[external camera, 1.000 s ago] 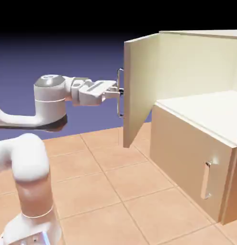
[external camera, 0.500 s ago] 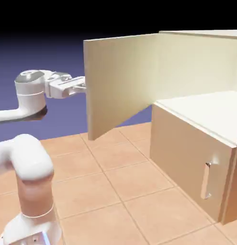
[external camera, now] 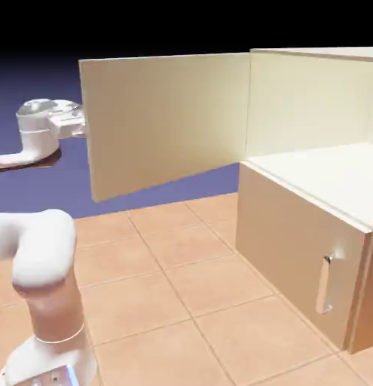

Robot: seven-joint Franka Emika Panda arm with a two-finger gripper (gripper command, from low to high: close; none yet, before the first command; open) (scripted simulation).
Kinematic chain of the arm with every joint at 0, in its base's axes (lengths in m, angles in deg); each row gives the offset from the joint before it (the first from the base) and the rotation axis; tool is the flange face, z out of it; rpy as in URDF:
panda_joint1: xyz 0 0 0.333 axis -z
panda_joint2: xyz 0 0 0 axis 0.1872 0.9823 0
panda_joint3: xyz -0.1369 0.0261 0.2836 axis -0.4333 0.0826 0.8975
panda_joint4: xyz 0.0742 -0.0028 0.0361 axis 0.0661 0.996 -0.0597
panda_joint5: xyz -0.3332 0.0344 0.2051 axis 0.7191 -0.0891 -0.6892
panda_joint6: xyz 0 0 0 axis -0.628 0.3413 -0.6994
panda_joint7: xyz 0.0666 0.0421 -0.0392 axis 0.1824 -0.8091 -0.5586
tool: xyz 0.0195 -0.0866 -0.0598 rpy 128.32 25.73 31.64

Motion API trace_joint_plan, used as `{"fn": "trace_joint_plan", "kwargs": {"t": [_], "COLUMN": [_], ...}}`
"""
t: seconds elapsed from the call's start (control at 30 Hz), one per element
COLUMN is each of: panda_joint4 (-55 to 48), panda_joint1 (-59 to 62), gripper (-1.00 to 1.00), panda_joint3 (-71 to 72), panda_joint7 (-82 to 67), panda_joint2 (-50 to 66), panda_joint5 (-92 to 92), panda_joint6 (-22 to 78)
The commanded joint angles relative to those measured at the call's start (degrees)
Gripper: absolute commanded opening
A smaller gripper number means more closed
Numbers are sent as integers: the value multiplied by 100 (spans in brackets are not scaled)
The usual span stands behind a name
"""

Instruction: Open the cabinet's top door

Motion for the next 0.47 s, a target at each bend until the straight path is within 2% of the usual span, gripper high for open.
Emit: {"fn": "trace_joint_plan", "kwargs": {"t": [0.0,0.43], "panda_joint4": [-207,-2906], "panda_joint1": [168,2288], "gripper": [-100,-100], "panda_joint3": [95,932], "panda_joint7": [-29,-552], "panda_joint2": [2,-199], "panda_joint5": [-48,-402], "panda_joint6": [158,1973]}}
